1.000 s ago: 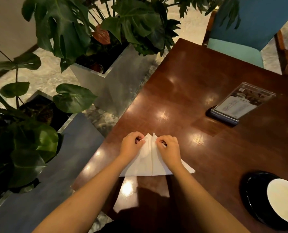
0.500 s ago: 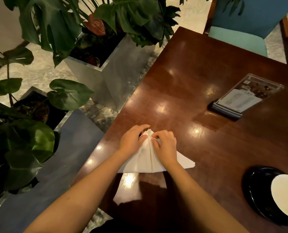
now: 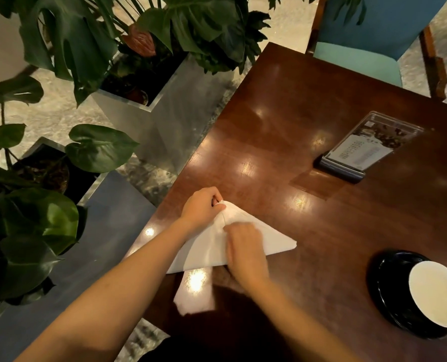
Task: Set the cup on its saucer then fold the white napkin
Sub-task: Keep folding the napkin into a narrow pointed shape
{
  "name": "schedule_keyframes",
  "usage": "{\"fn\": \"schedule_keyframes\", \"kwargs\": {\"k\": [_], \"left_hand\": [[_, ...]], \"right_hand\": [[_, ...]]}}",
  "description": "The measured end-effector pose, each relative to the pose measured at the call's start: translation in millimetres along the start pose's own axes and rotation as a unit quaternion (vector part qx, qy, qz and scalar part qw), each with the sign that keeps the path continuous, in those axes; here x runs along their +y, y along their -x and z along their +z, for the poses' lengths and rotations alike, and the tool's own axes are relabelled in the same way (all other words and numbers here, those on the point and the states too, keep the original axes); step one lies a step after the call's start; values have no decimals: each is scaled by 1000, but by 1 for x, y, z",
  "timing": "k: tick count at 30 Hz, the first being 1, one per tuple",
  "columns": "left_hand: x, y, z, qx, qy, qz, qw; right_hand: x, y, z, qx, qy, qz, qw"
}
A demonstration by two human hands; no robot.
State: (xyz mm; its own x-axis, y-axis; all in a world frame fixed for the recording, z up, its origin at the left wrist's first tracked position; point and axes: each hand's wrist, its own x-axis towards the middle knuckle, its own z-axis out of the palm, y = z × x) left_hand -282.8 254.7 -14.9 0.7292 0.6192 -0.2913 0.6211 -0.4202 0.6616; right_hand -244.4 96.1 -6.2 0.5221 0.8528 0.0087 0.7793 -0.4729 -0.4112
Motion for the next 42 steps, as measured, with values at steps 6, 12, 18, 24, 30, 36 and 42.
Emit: {"fn": "schedule_keyframes", "kwargs": {"k": [6, 12, 18, 24, 30, 36, 42], "left_hand": [[-7, 9, -4, 22, 18, -93, 995], [-20, 38, 0, 37, -79, -15, 996], [-27, 50, 17, 108, -94, 59, 988], [-36, 52, 20, 148, -206, 191, 948], [-45, 59, 17, 124, -266, 252, 922], [-43, 56, 21, 126, -269, 300, 906], [-42, 59, 23, 138, -228, 289, 920]], "right_hand": [[-1, 47, 23, -49, -64, -96, 992], [49, 46, -4, -93, -41, -155, 983], [43, 28, -6, -21, -36, -99, 994], [27, 40, 26, -44, 23, -79, 996], [40, 35, 21, -70, 60, -117, 989], [45, 21, 13, -92, 83, -157, 980], [26, 42, 30, -117, 91, -139, 979]]}}
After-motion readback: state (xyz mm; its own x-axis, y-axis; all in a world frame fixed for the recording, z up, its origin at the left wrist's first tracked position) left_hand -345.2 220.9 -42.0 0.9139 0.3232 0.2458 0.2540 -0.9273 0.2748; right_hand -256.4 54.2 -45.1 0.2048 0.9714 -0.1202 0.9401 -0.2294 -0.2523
